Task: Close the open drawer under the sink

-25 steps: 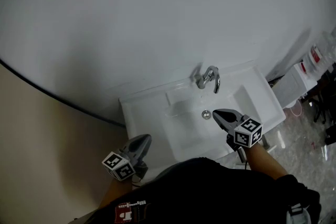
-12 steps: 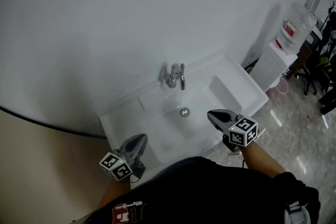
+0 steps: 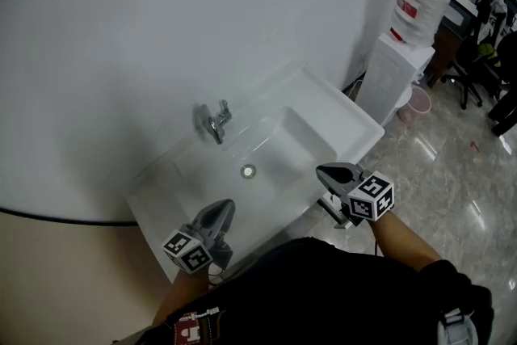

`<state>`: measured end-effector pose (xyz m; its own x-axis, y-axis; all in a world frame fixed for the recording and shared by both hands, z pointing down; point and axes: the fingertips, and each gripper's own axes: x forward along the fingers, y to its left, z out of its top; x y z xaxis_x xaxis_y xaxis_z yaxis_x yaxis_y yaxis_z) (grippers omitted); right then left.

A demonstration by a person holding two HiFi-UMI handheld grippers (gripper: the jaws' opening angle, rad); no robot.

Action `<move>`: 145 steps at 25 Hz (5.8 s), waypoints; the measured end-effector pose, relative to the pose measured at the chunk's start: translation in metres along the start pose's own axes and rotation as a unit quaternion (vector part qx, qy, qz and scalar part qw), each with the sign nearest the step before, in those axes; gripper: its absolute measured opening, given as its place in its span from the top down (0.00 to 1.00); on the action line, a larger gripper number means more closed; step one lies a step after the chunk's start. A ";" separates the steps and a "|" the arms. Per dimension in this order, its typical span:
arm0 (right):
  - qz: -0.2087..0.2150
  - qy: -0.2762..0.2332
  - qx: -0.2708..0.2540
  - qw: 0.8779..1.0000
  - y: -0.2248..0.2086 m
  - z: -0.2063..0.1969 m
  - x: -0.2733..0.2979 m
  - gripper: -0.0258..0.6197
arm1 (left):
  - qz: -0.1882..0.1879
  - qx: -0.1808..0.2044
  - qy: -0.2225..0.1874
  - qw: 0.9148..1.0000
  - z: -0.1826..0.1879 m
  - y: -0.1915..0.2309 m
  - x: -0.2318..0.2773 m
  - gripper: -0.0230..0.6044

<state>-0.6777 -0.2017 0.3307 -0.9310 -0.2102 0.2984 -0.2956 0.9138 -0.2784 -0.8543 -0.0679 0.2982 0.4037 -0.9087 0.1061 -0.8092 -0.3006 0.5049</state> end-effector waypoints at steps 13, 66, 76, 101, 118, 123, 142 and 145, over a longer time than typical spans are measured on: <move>-0.091 -0.024 0.048 0.994 -0.073 -0.074 -0.112 0.96 | -0.096 0.017 0.112 0.989 -0.086 -0.082 0.117 0.98; -0.152 0.115 0.011 0.982 -0.217 -0.500 -0.150 0.72 | -0.199 0.061 0.412 0.887 -0.479 -0.151 0.280 0.98; -0.164 0.147 -0.019 0.975 -0.234 -0.526 -0.116 0.70 | -0.198 0.061 0.415 0.886 -0.490 -0.139 0.276 0.98; -0.170 0.152 -0.054 0.972 -0.242 -0.522 -0.106 0.77 | -0.192 0.057 0.406 0.892 -0.491 -0.130 0.260 0.98; -0.169 0.151 -0.056 0.972 -0.246 -0.514 -0.086 0.77 | -0.183 0.045 0.398 0.898 -0.487 -0.118 0.249 0.98; -0.162 0.154 -0.055 0.973 -0.250 -0.510 -0.075 0.77 | -0.176 0.041 0.393 0.902 -0.481 -0.108 0.252 0.98; -0.156 0.148 -0.059 0.975 -0.260 -0.496 -0.042 0.77 | -0.165 0.035 0.388 0.906 -0.474 -0.083 0.250 0.98; -0.156 0.145 -0.059 0.975 -0.262 -0.495 -0.040 0.77 | -0.164 0.034 0.387 0.907 -0.474 -0.082 0.250 0.98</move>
<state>-0.4572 -0.2613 0.8436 -0.6942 -0.3934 0.6028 -0.5127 0.8580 -0.0304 -0.4848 -0.1337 0.6897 0.7850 -0.2989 0.5426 -0.6048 -0.5592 0.5670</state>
